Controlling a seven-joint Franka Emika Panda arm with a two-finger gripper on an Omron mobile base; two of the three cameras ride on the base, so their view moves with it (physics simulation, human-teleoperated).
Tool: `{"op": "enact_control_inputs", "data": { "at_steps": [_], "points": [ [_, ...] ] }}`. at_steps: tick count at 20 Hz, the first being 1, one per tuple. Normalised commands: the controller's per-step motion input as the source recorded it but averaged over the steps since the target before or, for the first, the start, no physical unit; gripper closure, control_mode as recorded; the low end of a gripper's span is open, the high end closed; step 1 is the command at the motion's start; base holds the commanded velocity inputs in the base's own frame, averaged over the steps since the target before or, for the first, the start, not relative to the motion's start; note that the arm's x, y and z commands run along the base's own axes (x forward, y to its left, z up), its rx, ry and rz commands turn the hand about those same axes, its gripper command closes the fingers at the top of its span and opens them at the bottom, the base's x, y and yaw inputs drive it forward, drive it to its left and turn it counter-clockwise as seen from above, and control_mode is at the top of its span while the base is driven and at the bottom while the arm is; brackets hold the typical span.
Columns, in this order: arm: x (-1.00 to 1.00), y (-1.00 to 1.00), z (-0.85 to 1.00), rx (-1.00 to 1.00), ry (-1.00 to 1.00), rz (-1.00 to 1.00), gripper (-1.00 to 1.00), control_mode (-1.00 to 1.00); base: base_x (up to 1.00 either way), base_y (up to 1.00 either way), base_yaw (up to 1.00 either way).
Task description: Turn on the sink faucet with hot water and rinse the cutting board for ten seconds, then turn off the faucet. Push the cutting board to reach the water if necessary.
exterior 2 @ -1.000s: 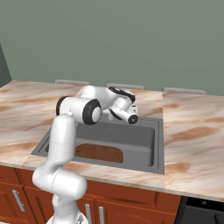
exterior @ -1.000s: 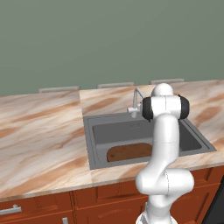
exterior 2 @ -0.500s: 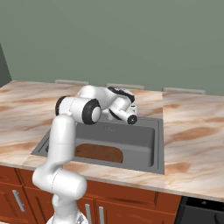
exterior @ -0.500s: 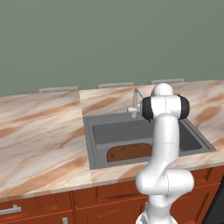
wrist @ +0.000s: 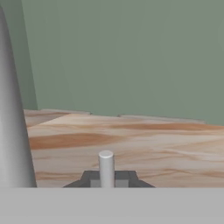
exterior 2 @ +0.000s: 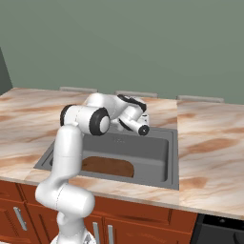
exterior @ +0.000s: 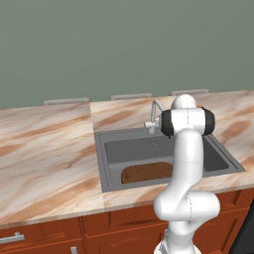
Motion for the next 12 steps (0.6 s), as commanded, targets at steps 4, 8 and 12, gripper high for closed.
{"op": "enact_control_inputs", "data": {
  "at_steps": [4,8,12],
  "points": [
    [0.0,0.0,0.0,0.0,0.0,0.0,1.0,-1.0,0.0,0.0,0.0],
    [0.0,0.0,0.0,0.0,0.0,0.0,1.0,-1.0,0.0,0.0,0.0],
    [0.0,-0.17,0.0,0.0,0.0,0.0,1.0,-1.0,0.0,0.0,0.0]
  ]
}}
